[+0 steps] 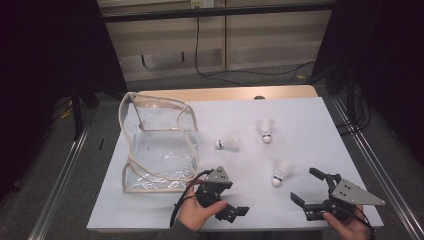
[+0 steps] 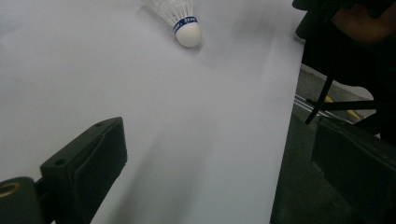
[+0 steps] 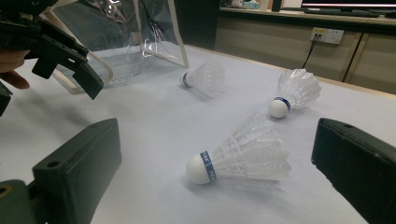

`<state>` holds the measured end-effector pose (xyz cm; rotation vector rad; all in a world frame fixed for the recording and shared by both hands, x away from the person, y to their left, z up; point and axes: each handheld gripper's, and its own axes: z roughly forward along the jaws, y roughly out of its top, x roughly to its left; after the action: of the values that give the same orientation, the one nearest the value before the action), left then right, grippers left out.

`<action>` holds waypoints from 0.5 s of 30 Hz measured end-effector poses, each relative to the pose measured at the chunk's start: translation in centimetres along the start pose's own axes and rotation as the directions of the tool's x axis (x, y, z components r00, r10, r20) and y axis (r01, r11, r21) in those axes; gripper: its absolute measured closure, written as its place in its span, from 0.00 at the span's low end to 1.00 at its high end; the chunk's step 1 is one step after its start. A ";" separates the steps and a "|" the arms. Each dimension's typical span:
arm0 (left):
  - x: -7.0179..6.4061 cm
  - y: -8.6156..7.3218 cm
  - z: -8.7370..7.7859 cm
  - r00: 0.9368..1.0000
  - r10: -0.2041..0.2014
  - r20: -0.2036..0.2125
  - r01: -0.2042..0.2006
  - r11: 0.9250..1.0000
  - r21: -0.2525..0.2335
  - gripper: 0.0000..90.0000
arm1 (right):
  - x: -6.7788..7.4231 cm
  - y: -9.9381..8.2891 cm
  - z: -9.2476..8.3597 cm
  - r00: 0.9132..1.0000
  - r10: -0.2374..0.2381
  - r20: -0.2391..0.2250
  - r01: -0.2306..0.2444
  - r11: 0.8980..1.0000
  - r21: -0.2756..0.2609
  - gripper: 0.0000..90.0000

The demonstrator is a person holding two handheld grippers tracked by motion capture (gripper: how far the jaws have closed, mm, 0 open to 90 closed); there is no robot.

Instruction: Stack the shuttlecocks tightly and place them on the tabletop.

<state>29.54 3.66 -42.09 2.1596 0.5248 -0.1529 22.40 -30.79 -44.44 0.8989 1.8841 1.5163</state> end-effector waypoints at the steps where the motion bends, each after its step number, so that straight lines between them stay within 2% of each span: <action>1: 0.0 -0.1 -0.1 1.000 -0.005 0.001 0.005 1.000 -0.008 0.04 | 0.0 0.0 0.0 1.000 0.000 0.000 0.000 1.000 0.001 0.01; 6: 0.0 -0.4 -0.7 1.000 0.011 0.001 -0.011 1.000 -0.008 0.04 | 0.0 0.0 0.1 1.000 0.010 0.001 -0.010 1.000 0.003 0.01; 11: 0.1 -0.9 -1.2 1.000 0.014 0.021 -0.013 1.000 -0.018 0.04 | -0.1 0.0 0.2 1.000 0.017 0.000 -0.017 1.000 0.003 0.01; 15: 0.4 -1.2 -1.9 1.000 0.012 0.009 -0.012 1.000 -0.020 0.04 | -0.3 0.0 0.2 1.000 0.018 0.003 -0.018 1.000 0.005 0.01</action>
<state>29.24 5.92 -41.99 2.1410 0.5067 -0.1498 22.71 -30.90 -44.51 0.9219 1.8836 1.5209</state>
